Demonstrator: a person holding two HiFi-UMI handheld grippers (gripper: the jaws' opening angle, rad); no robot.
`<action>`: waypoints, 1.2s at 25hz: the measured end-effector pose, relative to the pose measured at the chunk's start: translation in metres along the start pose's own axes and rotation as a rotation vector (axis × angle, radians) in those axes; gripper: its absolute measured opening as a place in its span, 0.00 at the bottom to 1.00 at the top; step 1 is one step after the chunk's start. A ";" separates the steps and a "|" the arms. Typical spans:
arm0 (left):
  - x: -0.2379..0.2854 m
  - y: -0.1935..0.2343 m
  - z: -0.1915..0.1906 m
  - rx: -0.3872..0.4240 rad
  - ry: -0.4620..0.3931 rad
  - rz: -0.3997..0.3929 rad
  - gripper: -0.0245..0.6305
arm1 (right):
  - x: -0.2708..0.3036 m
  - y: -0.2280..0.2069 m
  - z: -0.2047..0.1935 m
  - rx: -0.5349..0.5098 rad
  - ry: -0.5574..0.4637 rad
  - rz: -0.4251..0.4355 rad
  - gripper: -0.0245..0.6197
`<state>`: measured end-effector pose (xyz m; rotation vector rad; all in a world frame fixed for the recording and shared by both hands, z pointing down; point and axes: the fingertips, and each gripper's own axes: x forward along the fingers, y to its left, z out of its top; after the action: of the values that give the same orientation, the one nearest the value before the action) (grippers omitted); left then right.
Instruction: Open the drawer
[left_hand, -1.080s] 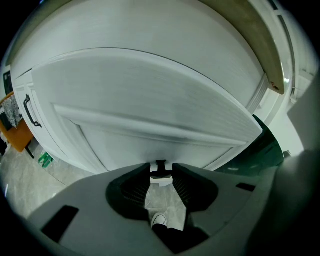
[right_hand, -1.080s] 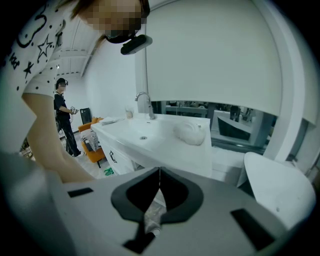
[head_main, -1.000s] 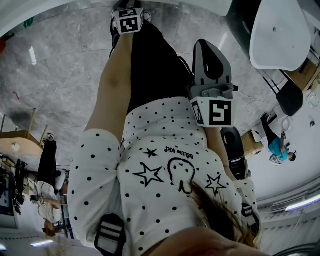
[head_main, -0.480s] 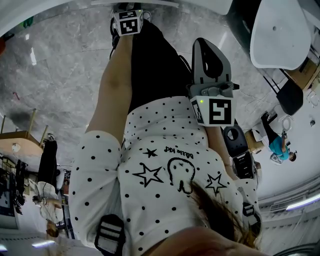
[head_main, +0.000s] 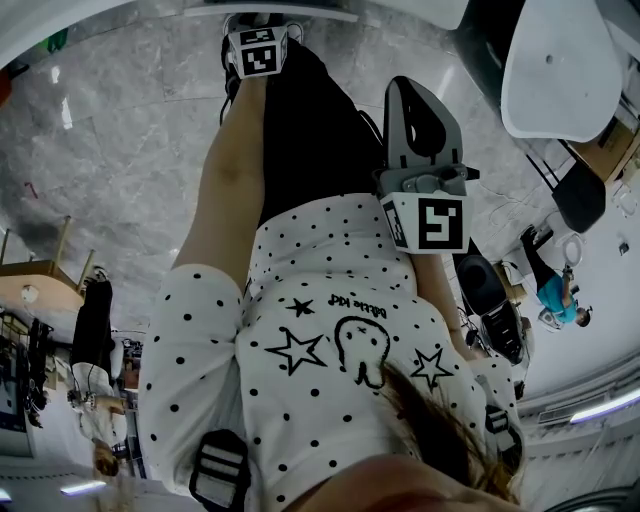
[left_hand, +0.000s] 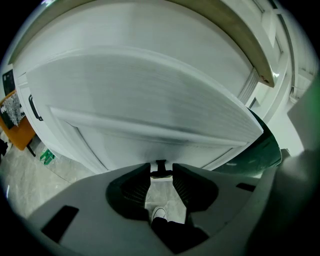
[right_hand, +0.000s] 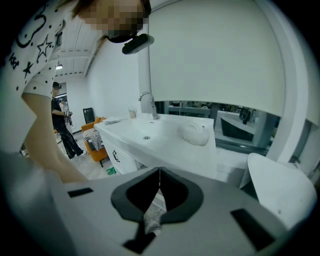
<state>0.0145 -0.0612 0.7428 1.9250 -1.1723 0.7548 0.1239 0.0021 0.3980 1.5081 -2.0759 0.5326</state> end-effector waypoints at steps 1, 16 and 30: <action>0.000 0.000 0.000 -0.001 0.000 0.000 0.25 | 0.000 0.000 0.000 -0.001 0.000 0.001 0.06; -0.006 -0.002 -0.011 0.006 0.005 0.001 0.25 | -0.002 0.011 -0.002 -0.008 0.006 0.033 0.06; -0.003 -0.010 -0.026 0.004 0.016 0.005 0.25 | 0.002 0.004 -0.019 0.018 0.022 0.054 0.06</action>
<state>0.0201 -0.0353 0.7516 1.9167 -1.1673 0.7739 0.1231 0.0131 0.4146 1.4530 -2.1053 0.5878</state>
